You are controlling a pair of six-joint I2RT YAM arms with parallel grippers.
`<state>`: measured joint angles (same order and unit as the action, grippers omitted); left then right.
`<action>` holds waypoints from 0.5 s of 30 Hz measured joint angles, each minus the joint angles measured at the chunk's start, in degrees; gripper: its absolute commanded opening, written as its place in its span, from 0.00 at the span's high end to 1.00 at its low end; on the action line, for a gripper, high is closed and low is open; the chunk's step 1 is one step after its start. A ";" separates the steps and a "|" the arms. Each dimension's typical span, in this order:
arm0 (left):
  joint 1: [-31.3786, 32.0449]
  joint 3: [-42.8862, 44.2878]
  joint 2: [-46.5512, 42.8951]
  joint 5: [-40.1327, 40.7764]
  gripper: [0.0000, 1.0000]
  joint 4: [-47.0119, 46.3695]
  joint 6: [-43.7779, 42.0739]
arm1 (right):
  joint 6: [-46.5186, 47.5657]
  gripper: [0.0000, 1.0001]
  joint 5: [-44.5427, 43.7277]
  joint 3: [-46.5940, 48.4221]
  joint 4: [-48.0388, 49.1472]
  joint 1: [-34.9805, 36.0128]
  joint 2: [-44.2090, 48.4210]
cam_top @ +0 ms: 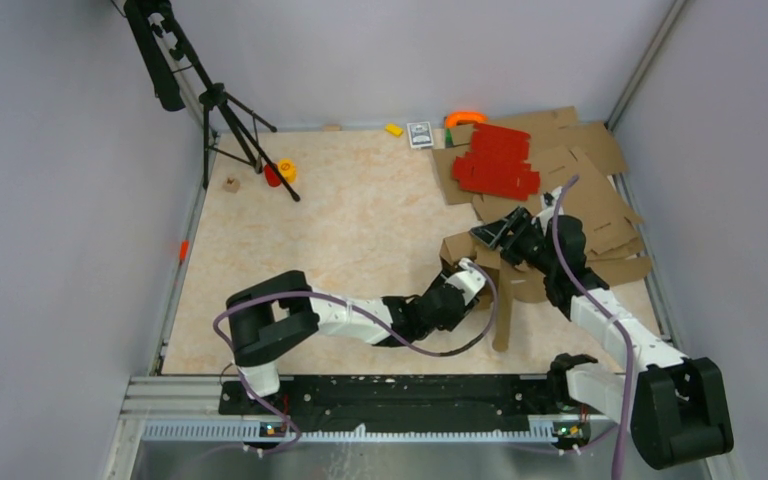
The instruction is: Fold the paper box
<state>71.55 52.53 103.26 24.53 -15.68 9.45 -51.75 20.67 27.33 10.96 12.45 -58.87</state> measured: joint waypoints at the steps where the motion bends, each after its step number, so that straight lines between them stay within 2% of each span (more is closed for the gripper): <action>1: -0.11 0.00 0.09 0.00 0.49 -0.15 0.13 | 0.00 0.43 0.00 -0.22 0.35 0.00 0.04; 6: -1.49 0.00 0.13 -1.09 0.55 -0.81 1.36 | 0.17 0.45 -0.17 -0.37 1.29 -0.26 0.07; 15: -4.02 0.00 0.13 -3.58 0.57 -0.90 2.91 | 0.26 0.48 -0.46 -1.62 3.72 -0.35 0.76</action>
<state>67.53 52.53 103.39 20.95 -16.58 12.36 -51.48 20.21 25.71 14.68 12.10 -58.11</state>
